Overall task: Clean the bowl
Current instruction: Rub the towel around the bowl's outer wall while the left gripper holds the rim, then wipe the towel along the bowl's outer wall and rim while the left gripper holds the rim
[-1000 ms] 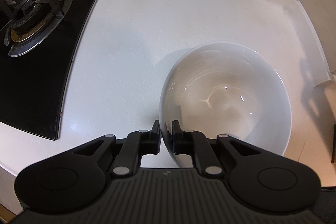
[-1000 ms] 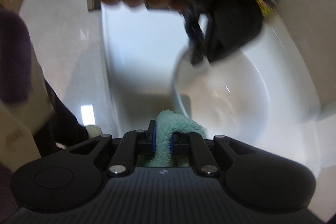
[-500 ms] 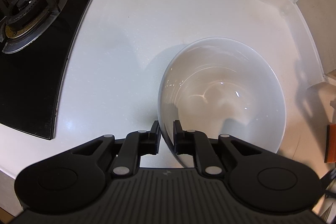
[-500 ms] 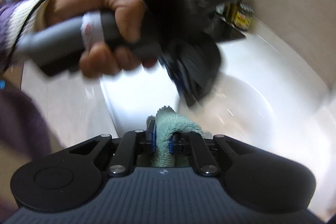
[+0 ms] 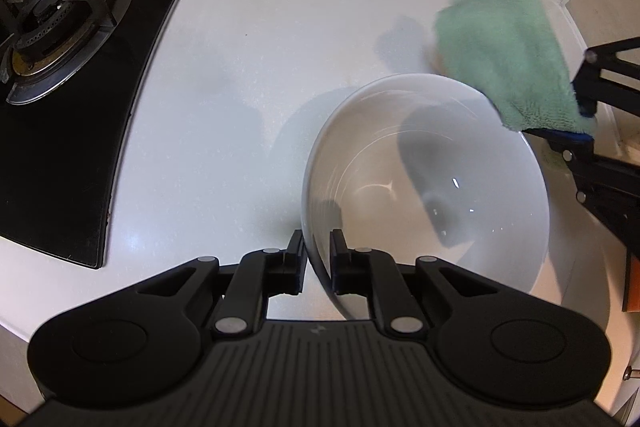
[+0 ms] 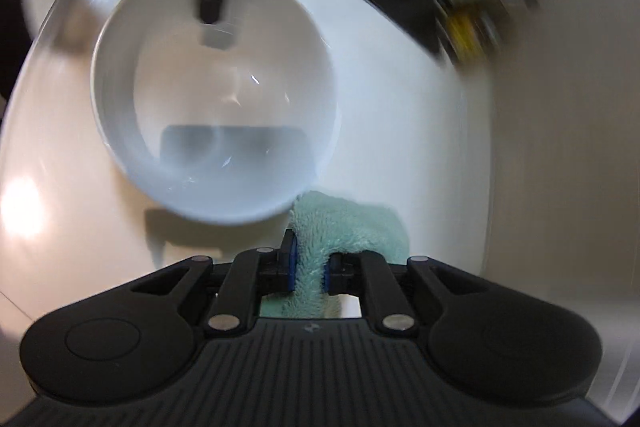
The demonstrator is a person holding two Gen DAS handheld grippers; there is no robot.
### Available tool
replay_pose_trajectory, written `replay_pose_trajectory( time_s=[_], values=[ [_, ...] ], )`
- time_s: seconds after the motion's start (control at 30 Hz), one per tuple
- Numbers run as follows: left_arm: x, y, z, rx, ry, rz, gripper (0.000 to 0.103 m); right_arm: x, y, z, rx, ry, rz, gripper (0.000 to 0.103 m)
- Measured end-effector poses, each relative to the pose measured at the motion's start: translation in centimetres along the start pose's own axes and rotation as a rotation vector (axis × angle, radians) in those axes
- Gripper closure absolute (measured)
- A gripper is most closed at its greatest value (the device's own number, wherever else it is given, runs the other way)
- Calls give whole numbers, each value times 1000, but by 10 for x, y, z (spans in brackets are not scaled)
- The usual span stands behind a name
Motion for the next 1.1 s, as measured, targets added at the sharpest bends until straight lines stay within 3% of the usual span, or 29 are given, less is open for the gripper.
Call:
replay_pose_trajectory(
  time_s=[0.1,0.27,0.4,0.6,0.8,0.93,1.1],
  values=[
    [-1,1,1,1,-6,9,95,-13,-4,-3,-5,-152,27,94],
    [-2,4,4,-2,-23,3,97,-35,-18,-19,-32,-170,98,94],
    [-1,4,5,-2,-24,15,97,-58,-32,-23,-47,-15,168,94],
    [2,3,5,-1,-26,36,96,-84,-60,-3,45,266,259,94],
    [5,3,4,8,3,57,95,-91,-62,24,122,423,267,95],
    [7,2,1,10,16,59,95,-92,-64,41,182,463,282,96],
    [5,3,1,15,11,46,94,-71,-62,65,326,604,285,96]
  ],
)
Point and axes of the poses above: each gripper's, at about its wrist camera, not at the fingertips, and y roughly the way its jaws point, x to its right, z to its top, the point moved 5 cm from there along y, roughly the way its jaws point, and after that the axes turned 13 degrees about y, right-handed, at the moved point
